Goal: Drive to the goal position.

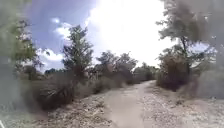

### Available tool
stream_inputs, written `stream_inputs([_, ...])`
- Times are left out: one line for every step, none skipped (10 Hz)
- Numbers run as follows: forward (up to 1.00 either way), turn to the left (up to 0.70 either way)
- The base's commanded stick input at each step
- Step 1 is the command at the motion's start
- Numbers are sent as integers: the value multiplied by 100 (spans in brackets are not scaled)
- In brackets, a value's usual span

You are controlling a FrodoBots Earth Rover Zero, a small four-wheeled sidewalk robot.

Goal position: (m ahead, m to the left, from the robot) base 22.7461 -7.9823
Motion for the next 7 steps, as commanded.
stream_inputs([70, 0])
stream_inputs([70, 0])
stream_inputs([70, 0])
stream_inputs([70, 0])
stream_inputs([70, 0])
stream_inputs([70, 0])
stream_inputs([70, 0])
